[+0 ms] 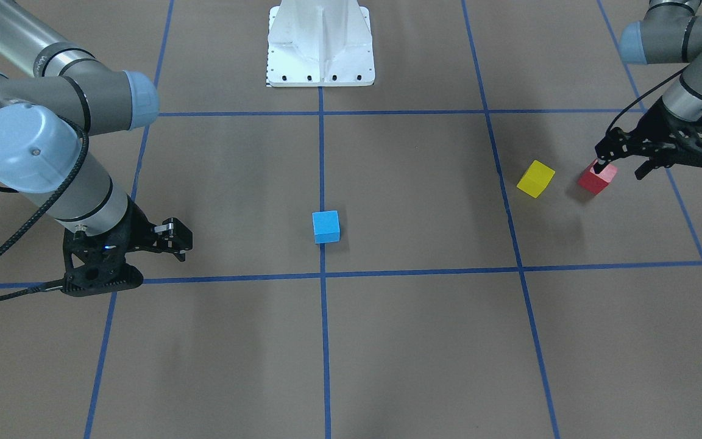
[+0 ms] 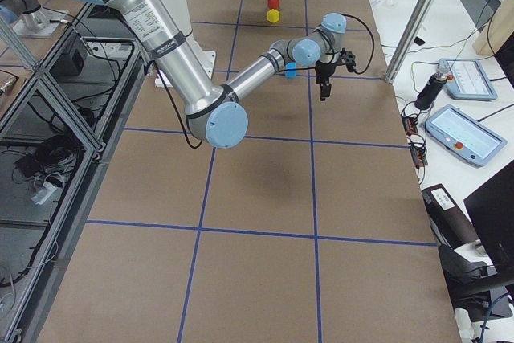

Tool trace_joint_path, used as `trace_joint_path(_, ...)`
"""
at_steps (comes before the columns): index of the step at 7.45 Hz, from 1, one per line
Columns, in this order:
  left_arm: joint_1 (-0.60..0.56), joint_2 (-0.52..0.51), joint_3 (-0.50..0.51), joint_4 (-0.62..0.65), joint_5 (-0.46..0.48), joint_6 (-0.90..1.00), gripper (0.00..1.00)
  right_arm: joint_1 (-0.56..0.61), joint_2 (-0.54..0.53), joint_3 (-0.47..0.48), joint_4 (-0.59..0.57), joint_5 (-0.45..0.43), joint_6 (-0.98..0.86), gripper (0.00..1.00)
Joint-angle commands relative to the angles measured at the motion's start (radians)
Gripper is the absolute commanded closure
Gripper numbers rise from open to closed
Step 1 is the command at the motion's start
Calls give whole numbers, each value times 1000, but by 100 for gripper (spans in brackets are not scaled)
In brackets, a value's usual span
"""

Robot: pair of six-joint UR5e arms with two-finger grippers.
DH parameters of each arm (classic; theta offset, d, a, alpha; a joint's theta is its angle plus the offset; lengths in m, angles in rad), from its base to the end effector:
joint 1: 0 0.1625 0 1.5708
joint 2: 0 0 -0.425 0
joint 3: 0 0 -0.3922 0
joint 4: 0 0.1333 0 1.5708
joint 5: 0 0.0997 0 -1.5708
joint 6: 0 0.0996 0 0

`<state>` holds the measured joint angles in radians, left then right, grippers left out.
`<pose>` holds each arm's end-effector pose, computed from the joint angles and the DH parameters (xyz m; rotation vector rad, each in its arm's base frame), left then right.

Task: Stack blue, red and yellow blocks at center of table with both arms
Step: 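Raise the right gripper away while the left gripper reaches toward the red cube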

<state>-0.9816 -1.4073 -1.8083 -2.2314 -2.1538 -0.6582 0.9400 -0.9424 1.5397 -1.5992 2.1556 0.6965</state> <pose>0.1858 -0.4191 0.5477 0.2539 0.8672 0.1498 -0.3513 -0.6138 0.3020 0.0847 -0.7877 -0.1041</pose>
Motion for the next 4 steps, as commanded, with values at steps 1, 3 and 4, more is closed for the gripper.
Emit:
trace_joint_path(1,23,45,-39,7,8,325,4,6,-32,2,5,0,-20,1)
trace_joint_path(3,30,48,-23,9,9,422,1,6,-42,0,7,-2,-20,1)
trace_joint_path(4,34,38,-10,10,9,422,1,6,-42,0,7,-2,-20,1)
